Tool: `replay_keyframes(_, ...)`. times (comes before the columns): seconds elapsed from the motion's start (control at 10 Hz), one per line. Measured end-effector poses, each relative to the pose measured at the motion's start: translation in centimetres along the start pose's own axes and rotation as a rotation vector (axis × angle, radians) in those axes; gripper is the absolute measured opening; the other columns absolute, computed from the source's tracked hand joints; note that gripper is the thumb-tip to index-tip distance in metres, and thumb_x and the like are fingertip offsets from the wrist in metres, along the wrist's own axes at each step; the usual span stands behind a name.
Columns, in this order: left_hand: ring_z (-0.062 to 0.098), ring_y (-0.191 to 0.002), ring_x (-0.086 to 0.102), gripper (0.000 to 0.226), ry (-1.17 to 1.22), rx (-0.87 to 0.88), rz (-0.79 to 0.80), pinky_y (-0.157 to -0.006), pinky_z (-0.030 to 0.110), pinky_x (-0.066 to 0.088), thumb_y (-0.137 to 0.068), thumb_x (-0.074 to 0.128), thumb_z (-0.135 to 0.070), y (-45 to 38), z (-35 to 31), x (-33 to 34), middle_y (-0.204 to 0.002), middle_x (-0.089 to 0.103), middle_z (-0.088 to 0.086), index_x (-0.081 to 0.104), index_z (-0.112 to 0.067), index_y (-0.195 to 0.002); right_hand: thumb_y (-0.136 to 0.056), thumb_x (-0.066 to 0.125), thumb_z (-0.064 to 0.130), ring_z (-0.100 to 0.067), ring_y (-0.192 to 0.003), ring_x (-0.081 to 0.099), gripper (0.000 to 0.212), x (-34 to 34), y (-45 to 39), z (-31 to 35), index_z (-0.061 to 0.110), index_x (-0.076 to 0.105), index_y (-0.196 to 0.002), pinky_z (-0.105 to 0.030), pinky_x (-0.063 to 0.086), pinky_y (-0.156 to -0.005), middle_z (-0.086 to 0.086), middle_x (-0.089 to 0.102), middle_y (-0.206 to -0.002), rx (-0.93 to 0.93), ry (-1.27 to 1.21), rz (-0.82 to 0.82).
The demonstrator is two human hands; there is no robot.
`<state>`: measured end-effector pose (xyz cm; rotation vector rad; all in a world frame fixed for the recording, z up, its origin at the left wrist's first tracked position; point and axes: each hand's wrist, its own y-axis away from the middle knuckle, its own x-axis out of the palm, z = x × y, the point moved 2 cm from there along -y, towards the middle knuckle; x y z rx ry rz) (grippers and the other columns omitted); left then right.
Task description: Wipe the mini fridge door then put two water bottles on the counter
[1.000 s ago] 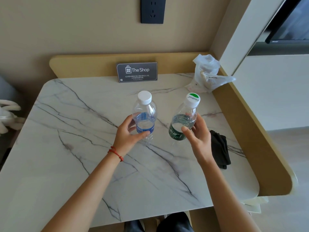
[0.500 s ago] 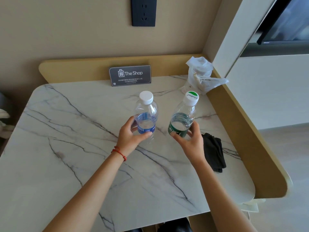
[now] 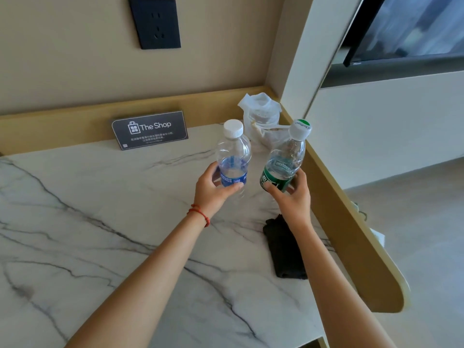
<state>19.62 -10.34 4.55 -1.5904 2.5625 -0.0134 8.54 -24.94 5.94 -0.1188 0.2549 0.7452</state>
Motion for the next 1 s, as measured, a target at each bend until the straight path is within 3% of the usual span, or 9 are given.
replay_keyframes(0.2,0.007,-0.096,0.060,0.047,-0.039,0.011,0.048,-0.086,0.027,0.050,-0.065,0.080,-0.009,-2.7,0.0,3.0,-0.098,0.063,-0.010,0.057,-0.019,-0.105,-0.073,0.077,0.024,-0.012,-0.116,0.049,0.074,-0.7,-1.8,-0.8,0.019,0.037,-0.135,-0.027,0.042,-0.095,0.003,0.052,-0.131,0.032,-0.006,-0.050)
replay_keyframes(0.3,0.013,-0.100,0.061,0.053,-0.054,0.018,0.070,-0.089,0.031,0.050,-0.061,0.080,-0.019,-3.4,0.1,3.9,-0.104,0.065,-0.002,0.058,-0.016,-0.109,-0.074,0.076,0.023,-0.014,-0.119,0.048,0.073,-0.8,-2.5,-0.9,0.020,0.037,-0.134,-0.028,0.042,-0.096,0.002,0.052,-0.132,0.025,-0.003,-0.058)
replay_keyframes(0.5,0.013,-0.104,0.059,0.050,-0.105,0.025,0.092,-0.093,0.035,0.049,-0.066,0.080,-0.014,-3.6,0.3,4.5,-0.108,0.063,-0.002,0.056,-0.020,-0.110,-0.075,0.075,0.020,-0.011,-0.119,0.047,0.072,-0.7,-2.6,-1.3,0.018,0.035,-0.135,-0.022,0.039,-0.096,0.002,0.050,-0.134,-0.021,0.024,-0.040)
replay_keyframes(0.6,0.012,-0.103,0.059,0.051,-0.114,0.025,0.104,-0.093,0.033,0.048,-0.067,0.079,-0.014,-3.6,0.4,4.5,-0.106,0.062,-0.006,0.054,-0.022,-0.110,-0.075,0.075,0.018,-0.007,-0.119,0.046,0.074,-0.5,-2.5,-1.5,0.018,0.033,-0.136,-0.007,0.036,-0.091,0.008,0.048,-0.130,-0.039,0.020,-0.040)
replay_keyframes(0.7,0.012,-0.105,0.057,0.053,-0.127,0.013,0.120,-0.094,0.029,0.047,-0.067,0.079,-0.013,-3.7,0.4,4.5,-0.108,0.061,-0.006,0.054,-0.019,-0.113,-0.075,0.075,0.018,-0.005,-0.119,0.043,0.077,-0.4,-2.5,-1.5,0.018,0.030,-0.138,-0.002,0.033,-0.086,0.010,0.046,-0.131,-0.039,0.011,-0.033)
replay_keyframes(0.8,0.011,-0.111,0.054,0.058,-0.162,-0.011,0.132,-0.087,0.008,0.041,-0.067,0.079,-0.015,-3.5,0.4,4.5,-0.113,0.059,-0.006,0.052,-0.016,-0.119,-0.074,0.076,0.016,-0.008,-0.124,0.041,0.083,-0.5,-2.5,-1.7,0.018,0.026,-0.141,0.004,0.034,-0.083,0.003,0.043,-0.140,-0.012,0.004,-0.018)
replay_keyframes(1.0,0.004,-0.119,0.044,0.072,-0.173,-0.037,0.087,-0.094,0.021,0.035,-0.069,0.078,-0.023,-2.0,0.2,3.9,-0.129,0.051,-0.007,0.042,-0.021,-0.131,-0.074,0.075,0.024,-0.010,-0.131,0.036,0.089,-1.2,-1.2,-1.6,0.019,0.021,-0.144,-0.027,0.031,-0.106,0.003,0.036,-0.147,0.037,0.021,-0.025)
